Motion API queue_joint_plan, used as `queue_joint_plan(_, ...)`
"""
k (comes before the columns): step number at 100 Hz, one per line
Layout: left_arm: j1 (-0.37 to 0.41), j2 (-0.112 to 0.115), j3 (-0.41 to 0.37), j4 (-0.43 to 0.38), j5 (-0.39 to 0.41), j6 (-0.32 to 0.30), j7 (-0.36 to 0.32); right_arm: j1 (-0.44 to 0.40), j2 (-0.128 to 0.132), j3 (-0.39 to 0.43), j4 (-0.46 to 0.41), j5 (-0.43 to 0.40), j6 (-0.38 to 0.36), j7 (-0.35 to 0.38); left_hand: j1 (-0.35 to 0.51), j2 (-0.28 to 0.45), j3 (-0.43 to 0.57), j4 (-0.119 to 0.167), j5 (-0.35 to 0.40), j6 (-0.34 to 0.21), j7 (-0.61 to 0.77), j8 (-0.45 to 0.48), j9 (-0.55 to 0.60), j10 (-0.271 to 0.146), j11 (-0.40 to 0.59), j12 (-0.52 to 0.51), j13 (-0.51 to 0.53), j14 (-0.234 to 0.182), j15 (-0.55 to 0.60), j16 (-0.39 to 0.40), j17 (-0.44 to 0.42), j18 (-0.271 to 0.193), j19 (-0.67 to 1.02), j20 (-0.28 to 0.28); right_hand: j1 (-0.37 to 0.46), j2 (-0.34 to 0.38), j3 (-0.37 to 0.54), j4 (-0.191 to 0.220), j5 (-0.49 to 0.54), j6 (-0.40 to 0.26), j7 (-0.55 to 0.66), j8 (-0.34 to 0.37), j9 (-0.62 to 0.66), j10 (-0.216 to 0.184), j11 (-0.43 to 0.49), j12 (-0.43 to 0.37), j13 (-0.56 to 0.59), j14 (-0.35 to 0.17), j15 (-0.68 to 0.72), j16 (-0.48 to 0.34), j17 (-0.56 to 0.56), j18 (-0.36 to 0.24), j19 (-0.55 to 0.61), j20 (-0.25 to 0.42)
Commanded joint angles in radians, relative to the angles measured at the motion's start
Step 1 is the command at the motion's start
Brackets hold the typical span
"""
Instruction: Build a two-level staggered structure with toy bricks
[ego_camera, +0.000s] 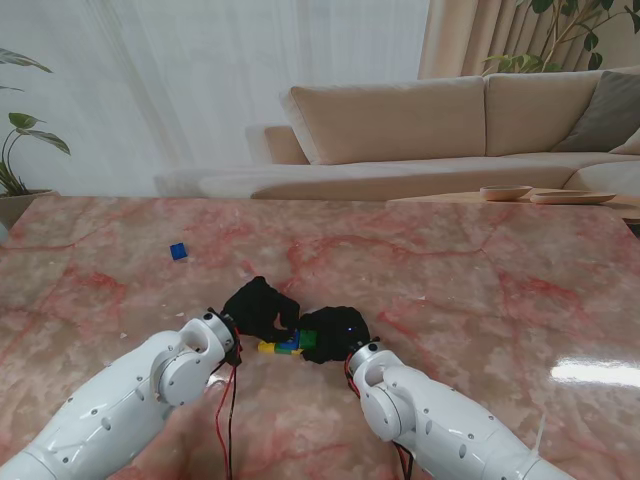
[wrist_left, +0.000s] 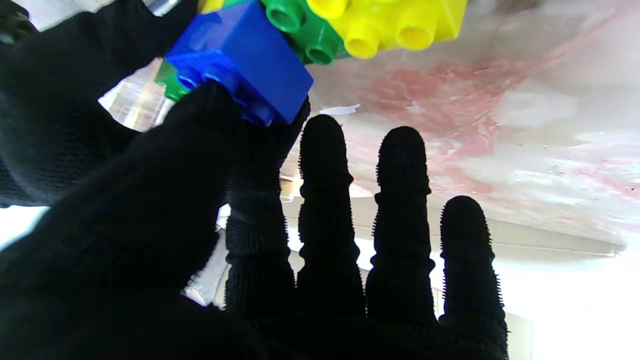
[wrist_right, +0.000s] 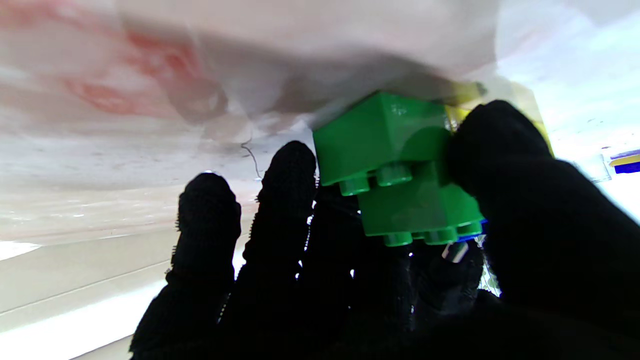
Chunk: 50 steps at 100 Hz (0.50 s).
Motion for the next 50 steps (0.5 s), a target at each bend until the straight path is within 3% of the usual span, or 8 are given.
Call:
queue_joint_plan(1, -0.001, 0.000, 0.008, 0.018, 0.007, -0.001, -0.004, -0.010, 0.000, -0.002, 0.007, 0.004, 0.002, 0.020, 0.036, -0.038, -0.001, 0.002, 0.041, -0.044, -0.002, -0.013, 0.057, -0.031, -0.016, -0.006, 0.043, 0.000, 0.033, 0.015, -0.001, 0.024, 0.041, 0.020, 0.034, 0.007, 0.022, -0.006, 0.006, -0.022, 0.003, -0.003, 0.008, -0.004, -0.026, -0.024, 0.002, -0.033, 0.016, 0.018, -0.001, -0.015, 0.031, 0.001)
queue_joint_plan(18, -0.011, 0.000, 0.023, 0.030, 0.005, 0.002, -0.013, -0.008, 0.000, -0.003, 0.009, 0.007, -0.002, 0.022, 0.031, -0.039, -0.008, 0.000, 0.053, -0.032, -0.008, -0.027, 0.079, -0.026, -0.028, -0.029, 0.056, 0.005, 0.042, 0.018, 0.010, 0.020, 0.051, 0.020, 0.035, 0.004, 0.023, -0.007, 0.007, -0.023, 0.004, -0.004, 0.010, -0.004, -0.026, -0.024, 0.003, -0.033, 0.016, 0.018, -0.001, -0.015, 0.031, 0.001)
queue_joint_plan(19, -0.012, 0.001, 0.024, 0.031, 0.005, 0.004, -0.013, -0.008, 0.000, -0.003, 0.009, 0.007, -0.002, 0.022, 0.029, -0.040, -0.010, 0.000, 0.057, -0.030, -0.010, -0.029, 0.083, -0.027, -0.028, -0.035, 0.064, -0.012, 0.043, 0.016, 0.013, 0.020, 0.054, 0.020, 0.036, 0.004, 0.024, -0.007, 0.007, -0.023, 0.004, -0.004, 0.010, -0.004, -0.025, -0.024, 0.003, -0.033, 0.016, 0.018, -0.001, -0.015, 0.031, 0.001)
queue_joint_plan(21, -0.013, 0.000, 0.026, 0.033, 0.005, 0.007, -0.013, -0.008, 0.000, -0.003, 0.009, 0.007, -0.002, 0.023, 0.029, -0.043, -0.011, -0.001, 0.061, -0.027, -0.011, -0.032, 0.088, -0.024, -0.028, -0.041, 0.066, 0.006, 0.044, 0.015, 0.016, 0.021, 0.057, 0.020, 0.036, 0.005, 0.023, -0.007, 0.007, -0.024, 0.004, -0.004, 0.010, -0.004, -0.026, -0.024, 0.003, -0.033, 0.016, 0.018, -0.001, -0.015, 0.031, 0.001)
queue_joint_plan(26, -0.016, 0.000, 0.031, 0.038, 0.005, 0.014, -0.013, -0.008, 0.000, -0.003, 0.008, 0.008, -0.003, 0.024, 0.025, -0.048, -0.012, -0.002, 0.072, -0.021, -0.016, -0.042, 0.099, -0.020, -0.024, -0.058, 0.087, -0.025, 0.048, 0.012, 0.024, 0.023, 0.066, 0.021, 0.036, 0.004, 0.023, -0.008, 0.008, -0.025, 0.004, -0.004, 0.010, -0.005, -0.026, -0.024, 0.003, -0.034, 0.016, 0.018, -0.001, -0.015, 0.031, 0.001)
queue_joint_plan(50, -0.027, -0.004, 0.041, 0.061, -0.034, 0.018, -0.037, -0.010, 0.001, 0.000, 0.007, 0.008, -0.007, 0.025, 0.025, -0.043, -0.009, -0.002, 0.083, -0.002, -0.026, -0.057, 0.115, -0.006, -0.023, -0.101, 0.107, -0.024, 0.044, 0.007, 0.033, 0.024, 0.077, 0.018, 0.041, 0.006, 0.021, -0.014, 0.009, -0.028, 0.008, -0.005, 0.015, -0.005, -0.023, -0.020, 0.006, -0.033, 0.016, 0.018, -0.001, -0.015, 0.031, 0.001)
